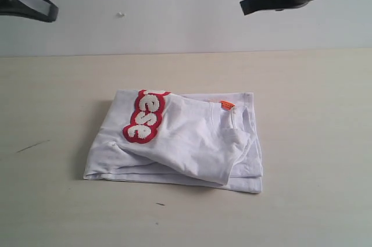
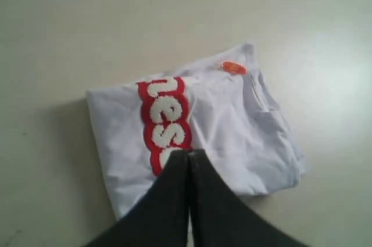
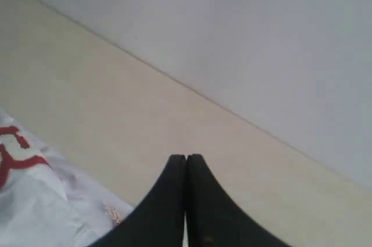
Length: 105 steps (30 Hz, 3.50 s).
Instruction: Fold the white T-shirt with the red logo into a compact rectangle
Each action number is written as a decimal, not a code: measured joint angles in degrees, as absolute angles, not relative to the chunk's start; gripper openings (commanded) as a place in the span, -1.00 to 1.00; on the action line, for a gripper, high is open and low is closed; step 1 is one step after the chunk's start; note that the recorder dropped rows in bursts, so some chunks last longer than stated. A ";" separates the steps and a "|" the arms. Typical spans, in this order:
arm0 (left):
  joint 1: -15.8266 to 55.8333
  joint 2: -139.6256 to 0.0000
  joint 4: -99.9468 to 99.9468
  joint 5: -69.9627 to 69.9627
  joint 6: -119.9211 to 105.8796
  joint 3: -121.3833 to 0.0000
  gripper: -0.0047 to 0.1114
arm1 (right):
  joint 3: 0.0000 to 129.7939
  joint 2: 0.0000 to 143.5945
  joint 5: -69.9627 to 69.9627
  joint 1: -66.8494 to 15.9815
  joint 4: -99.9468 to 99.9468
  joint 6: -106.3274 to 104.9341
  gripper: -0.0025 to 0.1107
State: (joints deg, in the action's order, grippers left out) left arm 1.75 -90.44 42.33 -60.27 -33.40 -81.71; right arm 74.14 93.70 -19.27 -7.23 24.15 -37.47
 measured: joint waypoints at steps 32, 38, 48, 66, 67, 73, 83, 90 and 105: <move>1.75 -20.66 42.33 -30.95 -35.29 -32.00 -0.92 | 35.46 34.77 -4.23 -7.23 30.05 -33.06 -0.96; 1.75 -15.99 42.33 -31.36 -35.29 -31.64 -0.92 | 35.42 32.32 -4.59 -7.23 30.05 -32.95 -0.96; 1.75 -15.02 42.33 -31.36 -35.29 -31.51 -0.92 | 35.42 32.11 -4.71 -7.23 30.05 -32.95 -0.96; 1.75 -0.80 -1.05 -26.61 3.20 -20.61 -0.92 | 35.42 32.11 -4.71 -7.23 30.05 -32.82 -0.96; 1.75 -0.36 -1.77 -25.73 3.71 -19.27 -0.92 | 35.42 32.11 -4.71 -7.23 30.05 -32.82 -0.96; 1.75 -0.23 -6.02 -23.26 8.44 -14.34 -0.92 | 35.42 32.11 -4.92 -7.23 30.05 -32.82 -0.96; 1.75 -0.23 -7.49 -18.52 9.60 -4.53 -0.92 | 35.42 32.11 -4.92 -7.23 30.05 -32.82 -0.96; 1.75 -0.23 -6.67 -18.40 10.07 -0.41 -0.92 | 35.42 32.11 -4.92 -7.23 30.05 -32.82 -0.96; 1.75 -0.23 -5.79 -20.58 9.64 -0.15 -0.92 | 35.42 32.11 -4.92 -7.23 30.05 -32.82 -0.96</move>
State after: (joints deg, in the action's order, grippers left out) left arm 1.75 -0.23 -5.79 -20.58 9.64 -0.15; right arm 35.42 32.11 -4.92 -7.23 30.05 -32.82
